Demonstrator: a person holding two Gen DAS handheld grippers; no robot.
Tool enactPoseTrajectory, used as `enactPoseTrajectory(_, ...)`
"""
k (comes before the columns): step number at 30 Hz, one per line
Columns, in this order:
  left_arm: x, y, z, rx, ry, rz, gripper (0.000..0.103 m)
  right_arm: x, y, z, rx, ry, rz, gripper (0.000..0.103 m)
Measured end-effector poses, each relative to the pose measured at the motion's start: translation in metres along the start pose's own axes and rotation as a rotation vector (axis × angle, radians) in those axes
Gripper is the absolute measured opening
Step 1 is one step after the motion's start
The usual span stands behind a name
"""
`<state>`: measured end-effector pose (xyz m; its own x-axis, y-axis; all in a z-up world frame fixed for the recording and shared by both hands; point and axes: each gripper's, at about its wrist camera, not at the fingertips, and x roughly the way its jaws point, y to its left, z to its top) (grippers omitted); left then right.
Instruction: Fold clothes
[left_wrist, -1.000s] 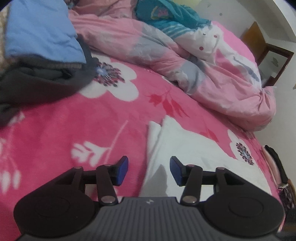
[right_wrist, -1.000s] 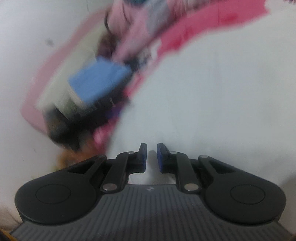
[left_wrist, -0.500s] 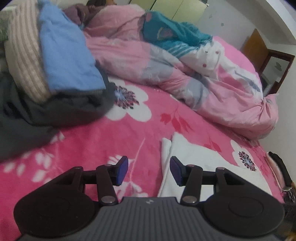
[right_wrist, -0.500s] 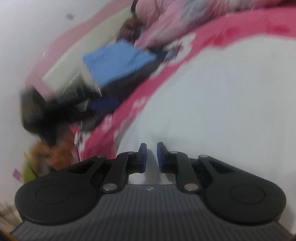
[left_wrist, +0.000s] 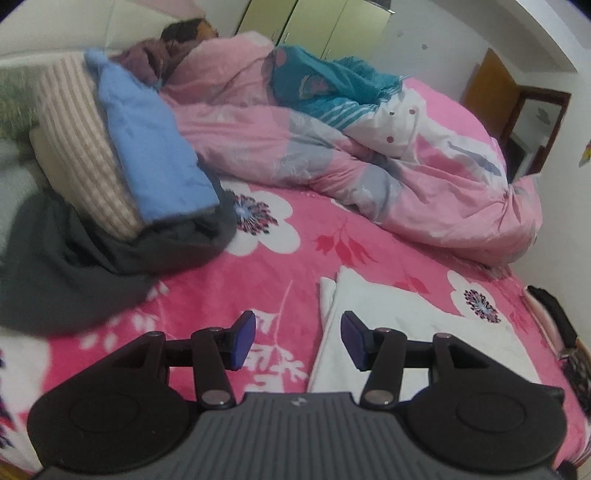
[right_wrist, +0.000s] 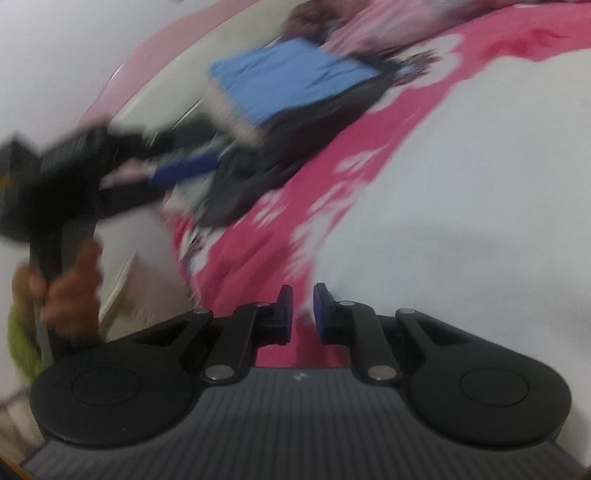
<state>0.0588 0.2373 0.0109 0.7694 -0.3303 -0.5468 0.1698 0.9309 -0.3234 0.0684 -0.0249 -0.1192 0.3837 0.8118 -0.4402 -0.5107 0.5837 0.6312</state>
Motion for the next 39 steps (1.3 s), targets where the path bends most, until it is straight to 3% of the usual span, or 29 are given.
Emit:
enactPoseTrajectory(4,-0.007,-0.006,0.0,-0.005,0.0,-0.003,0.053,-0.006,-0.011,0.01,0.073,-0.101,-0.034,0.012)
enactPoseTrajectory(7,-0.005,-0.019,-0.005,0.003,0.02,-0.025,0.053,-0.002,-0.018,-0.004,0.14,-0.054,-0.009,0.012)
enactPoseTrajectory(10,0.008,-0.039,-0.016,0.027,0.059,-0.066,0.053,-0.011,-0.003,-0.036,0.102,0.054,0.061,0.012)
enactPoseTrajectory(12,0.02,-0.055,-0.027,0.047,0.084,-0.099,0.053,-0.041,0.003,-0.054,0.058,0.03,0.032,0.012)
enactPoseTrajectory(18,0.06,-0.109,-0.078,0.138,0.122,-0.111,0.053,-0.175,-0.039,-0.067,0.196,-0.31,-0.2,0.012)
enactPoseTrajectory(20,0.07,-0.125,-0.097,0.189,0.135,-0.088,0.053,-0.207,-0.053,-0.075,0.222,-0.378,-0.289,0.012)
enactPoseTrajectory(22,0.077,-0.134,-0.112,0.207,0.157,-0.083,0.053,-0.223,-0.065,-0.089,0.251,-0.372,-0.37,0.012)
enactPoseTrajectory(23,0.08,-0.136,-0.118,0.205,0.169,-0.087,0.053,-0.228,-0.072,-0.102,0.281,-0.358,-0.381,0.011)
enactPoseTrajectory(26,0.078,-0.14,-0.131,0.231,0.162,-0.066,0.055,-0.251,-0.078,-0.137,0.396,-0.372,-0.29,0.01)
enactPoseTrajectory(28,0.077,-0.142,-0.134,0.246,0.155,-0.057,0.059,-0.264,-0.074,-0.147,0.415,-0.411,-0.303,0.012)
enactPoseTrajectory(32,0.077,-0.147,-0.135,0.253,0.156,-0.032,0.06,-0.29,-0.085,-0.139,0.46,-0.615,-0.309,0.012)
enactPoseTrajectory(34,0.078,-0.149,-0.134,0.243,0.158,-0.024,0.061,-0.302,-0.1,-0.142,0.519,-0.664,-0.383,0.012)
enactPoseTrajectory(35,0.077,-0.148,-0.134,0.235,0.157,-0.022,0.061,-0.31,-0.108,-0.146,0.56,-0.662,-0.461,0.012)
enactPoseTrajectory(36,0.077,-0.147,-0.134,0.226,0.156,-0.022,0.061,-0.32,-0.115,-0.152,0.592,-0.668,-0.503,0.004)
enactPoseTrajectory(39,0.076,-0.145,-0.134,0.203,0.158,-0.024,0.061,-0.365,-0.119,-0.18,0.678,-0.814,-0.533,0.007)
